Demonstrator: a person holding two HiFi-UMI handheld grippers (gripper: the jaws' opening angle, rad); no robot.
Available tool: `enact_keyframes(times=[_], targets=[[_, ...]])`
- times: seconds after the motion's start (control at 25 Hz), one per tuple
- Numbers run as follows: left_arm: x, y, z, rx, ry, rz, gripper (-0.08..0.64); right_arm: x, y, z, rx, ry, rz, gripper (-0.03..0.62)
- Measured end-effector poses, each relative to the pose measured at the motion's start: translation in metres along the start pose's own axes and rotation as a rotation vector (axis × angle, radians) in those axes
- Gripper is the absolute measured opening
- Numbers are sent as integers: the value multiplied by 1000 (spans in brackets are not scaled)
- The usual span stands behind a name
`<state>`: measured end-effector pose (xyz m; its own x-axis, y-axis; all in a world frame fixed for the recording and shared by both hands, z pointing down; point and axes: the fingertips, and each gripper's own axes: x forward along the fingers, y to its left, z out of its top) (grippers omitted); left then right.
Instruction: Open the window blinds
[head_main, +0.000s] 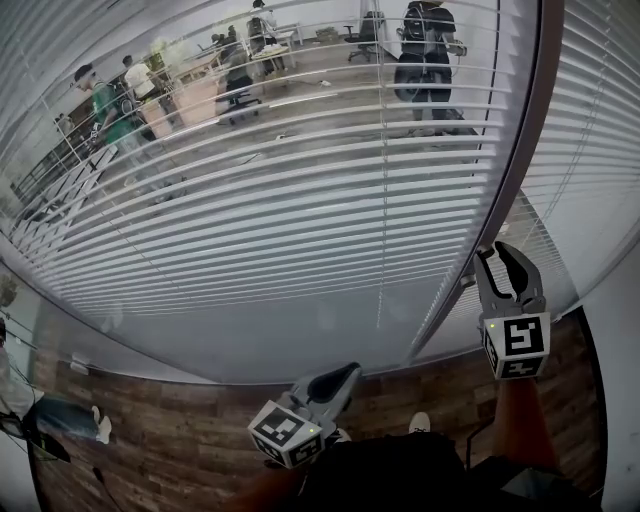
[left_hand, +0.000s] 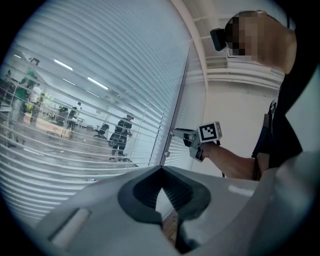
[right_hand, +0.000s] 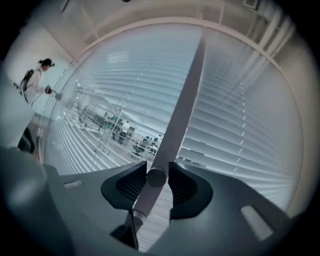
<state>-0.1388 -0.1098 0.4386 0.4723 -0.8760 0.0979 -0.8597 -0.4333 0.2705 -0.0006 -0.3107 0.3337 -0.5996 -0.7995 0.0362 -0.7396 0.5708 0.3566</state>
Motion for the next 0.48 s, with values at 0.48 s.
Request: enact_keyframes(times=[0.48], targets=[[1,-2,2,4,1,-2,0,2,-9,-16,508,14,77,175]])
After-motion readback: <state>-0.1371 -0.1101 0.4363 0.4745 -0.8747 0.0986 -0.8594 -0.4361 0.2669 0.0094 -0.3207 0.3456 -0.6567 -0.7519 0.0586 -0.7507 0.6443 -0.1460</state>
